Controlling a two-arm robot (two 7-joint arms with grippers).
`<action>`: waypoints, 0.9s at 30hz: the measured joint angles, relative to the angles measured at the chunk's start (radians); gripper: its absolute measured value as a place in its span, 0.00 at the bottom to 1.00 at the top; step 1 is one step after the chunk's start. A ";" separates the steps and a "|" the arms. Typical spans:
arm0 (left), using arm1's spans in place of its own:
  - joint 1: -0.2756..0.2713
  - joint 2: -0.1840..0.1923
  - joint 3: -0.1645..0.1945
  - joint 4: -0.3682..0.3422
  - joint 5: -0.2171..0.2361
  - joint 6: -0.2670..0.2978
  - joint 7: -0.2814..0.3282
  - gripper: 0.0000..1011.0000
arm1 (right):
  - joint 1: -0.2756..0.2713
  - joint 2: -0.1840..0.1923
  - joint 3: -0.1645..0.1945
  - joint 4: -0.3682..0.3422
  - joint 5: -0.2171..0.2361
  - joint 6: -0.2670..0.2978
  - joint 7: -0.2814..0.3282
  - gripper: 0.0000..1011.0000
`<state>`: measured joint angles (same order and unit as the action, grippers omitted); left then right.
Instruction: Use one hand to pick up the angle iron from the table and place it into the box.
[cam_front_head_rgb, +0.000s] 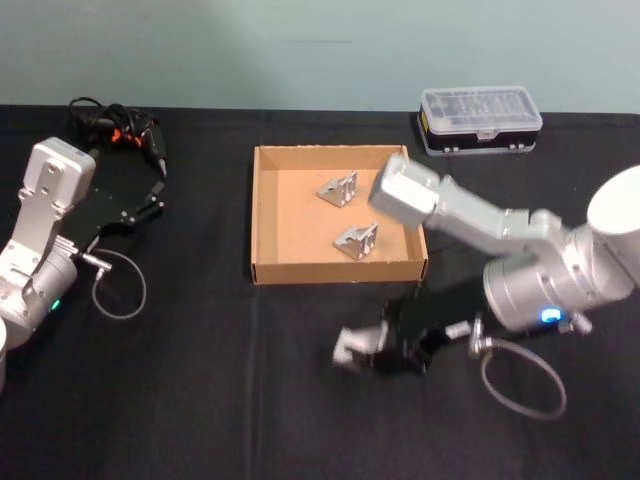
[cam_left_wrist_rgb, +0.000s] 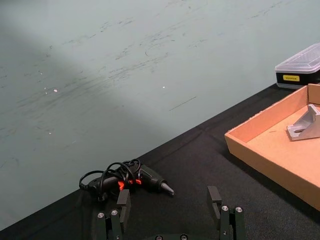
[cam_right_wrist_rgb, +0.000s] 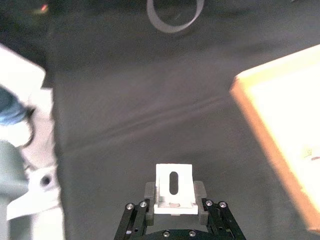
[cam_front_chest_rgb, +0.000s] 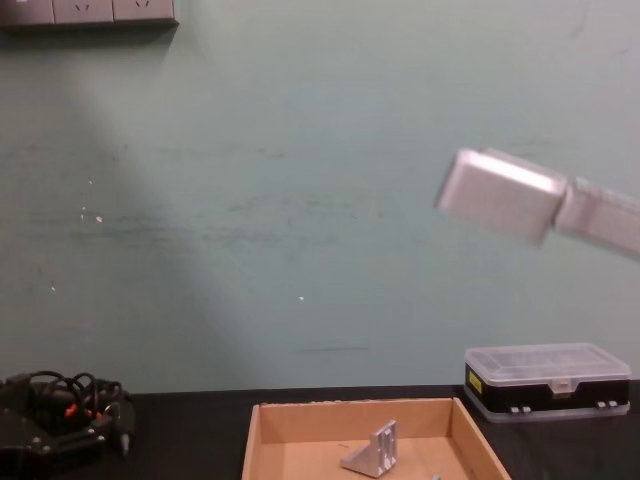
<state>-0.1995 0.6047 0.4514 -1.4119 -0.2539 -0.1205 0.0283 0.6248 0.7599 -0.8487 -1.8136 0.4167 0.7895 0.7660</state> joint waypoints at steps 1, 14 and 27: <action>0.000 0.000 0.000 0.000 0.000 0.000 0.000 0.99 | 0.003 -0.004 0.007 0.004 0.004 -0.004 -0.008 0.47; 0.000 0.000 0.000 0.000 0.000 0.000 0.000 0.99 | 0.066 -0.158 0.089 0.180 0.000 -0.113 -0.162 0.47; 0.000 0.000 0.000 0.000 0.000 0.000 0.000 0.99 | 0.165 -0.364 0.061 0.515 -0.073 -0.238 -0.185 0.47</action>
<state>-0.1995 0.6047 0.4514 -1.4120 -0.2539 -0.1205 0.0283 0.7898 0.3956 -0.7878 -1.2990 0.3438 0.5515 0.5812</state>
